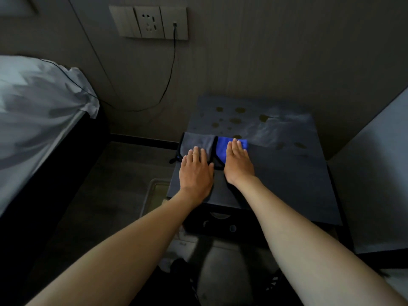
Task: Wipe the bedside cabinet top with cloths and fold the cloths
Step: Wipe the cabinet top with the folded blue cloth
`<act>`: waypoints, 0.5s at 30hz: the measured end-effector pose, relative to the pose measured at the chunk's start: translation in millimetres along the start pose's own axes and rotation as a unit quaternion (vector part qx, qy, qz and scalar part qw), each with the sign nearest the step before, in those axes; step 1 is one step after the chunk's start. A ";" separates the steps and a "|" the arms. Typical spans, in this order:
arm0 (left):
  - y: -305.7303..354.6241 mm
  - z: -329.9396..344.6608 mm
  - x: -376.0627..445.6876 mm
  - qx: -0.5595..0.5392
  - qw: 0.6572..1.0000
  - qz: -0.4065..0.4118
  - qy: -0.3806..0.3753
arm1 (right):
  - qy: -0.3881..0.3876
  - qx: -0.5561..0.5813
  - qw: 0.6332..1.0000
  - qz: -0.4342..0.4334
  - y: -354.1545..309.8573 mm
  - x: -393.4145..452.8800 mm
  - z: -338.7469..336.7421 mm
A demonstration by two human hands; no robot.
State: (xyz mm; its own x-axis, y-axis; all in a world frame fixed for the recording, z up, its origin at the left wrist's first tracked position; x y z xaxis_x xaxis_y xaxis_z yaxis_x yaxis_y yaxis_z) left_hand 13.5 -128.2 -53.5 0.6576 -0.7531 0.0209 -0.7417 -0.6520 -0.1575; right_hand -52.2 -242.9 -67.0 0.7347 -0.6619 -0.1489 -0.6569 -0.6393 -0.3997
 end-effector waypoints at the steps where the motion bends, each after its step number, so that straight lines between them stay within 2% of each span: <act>1: -2.3 0.7 -4.0 -0.003 1.000 -0.003 0.000 | 0.000 -0.002 1.000 -0.001 -2.4 1.3 0.6; 15: -26.3 -10.8 -75.8 -0.001 0.999 0.033 -0.018 | -0.053 -0.038 0.998 -0.023 -44.8 21.3 -5.3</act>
State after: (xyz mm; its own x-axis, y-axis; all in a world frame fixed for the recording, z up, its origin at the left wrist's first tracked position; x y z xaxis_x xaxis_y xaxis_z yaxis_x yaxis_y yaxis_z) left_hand -18.3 -54.9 -40.3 0.6122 -0.7903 -0.0250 -0.7834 -0.6019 -0.1548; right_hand -8.0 -230.4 -47.4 0.7761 -0.5880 -0.2280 -0.6293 -0.6987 -0.3402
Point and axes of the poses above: each hand's wrist, its own x-axis towards the middle knuckle, its own z-axis out of the palm, y = z × x, the point moved 6 cm from there along x, towards the middle knuckle, and after that the axes turned 12 degrees about x, right-handed, at the moved point
